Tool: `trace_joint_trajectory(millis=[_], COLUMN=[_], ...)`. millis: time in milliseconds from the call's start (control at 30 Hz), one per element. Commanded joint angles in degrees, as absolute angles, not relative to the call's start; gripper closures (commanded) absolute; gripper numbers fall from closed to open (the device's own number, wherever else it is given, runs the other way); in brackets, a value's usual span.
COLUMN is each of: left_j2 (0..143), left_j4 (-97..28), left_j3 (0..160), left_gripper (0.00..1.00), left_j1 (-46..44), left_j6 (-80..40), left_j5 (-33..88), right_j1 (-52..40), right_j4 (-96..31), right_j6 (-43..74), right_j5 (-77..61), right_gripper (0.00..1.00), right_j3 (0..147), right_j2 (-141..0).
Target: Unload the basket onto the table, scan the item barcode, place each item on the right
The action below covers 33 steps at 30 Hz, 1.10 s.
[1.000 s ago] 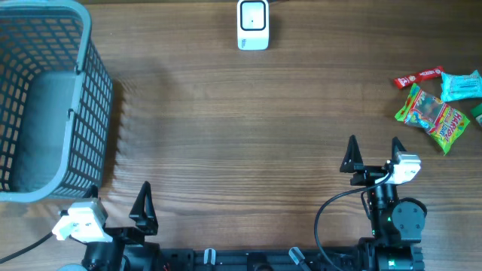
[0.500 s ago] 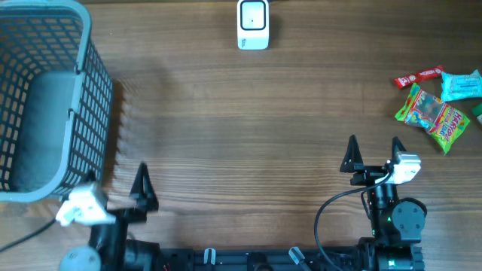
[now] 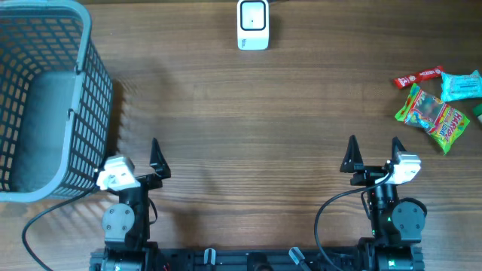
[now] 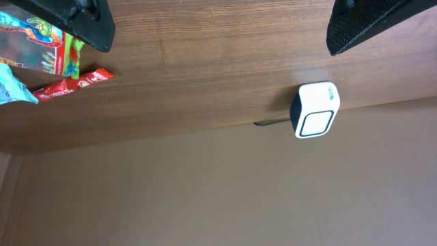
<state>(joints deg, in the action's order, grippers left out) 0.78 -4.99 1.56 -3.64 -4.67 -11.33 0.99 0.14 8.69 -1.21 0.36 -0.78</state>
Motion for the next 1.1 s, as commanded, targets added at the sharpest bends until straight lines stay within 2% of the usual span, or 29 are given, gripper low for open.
trace_joint_trajectory(millis=[0, 133, 300, 1067], left_j2=[0.21, 0.21, 0.21, 0.27], left_j4=[-5.34, -5.34, -5.30, -5.08], left_j3=[0.95, 0.91, 0.91, 0.91], left_gripper=[0.00, 0.00, 0.00, 0.00], left_j1=[-3.07, -2.28, -2.26, -0.05], left_j6=[4.36, 3.51, -3.62, -3.68], left_j5=[-4.67, -3.64, -3.66, -3.25], right_j1=[0.78, 0.78, 0.78, 0.78], right_j4=[0.34, 0.34, 0.34, 0.34], right_j6=[7.88, 7.86, 7.86, 7.86], right_j5=[-0.27, -0.25, -0.25, -0.25], right_gripper=[0.00, 0.00, 0.00, 0.00], right_j3=[0.30, 0.30, 0.30, 0.30], right_j2=[-0.27, -0.27, -0.27, -0.27])
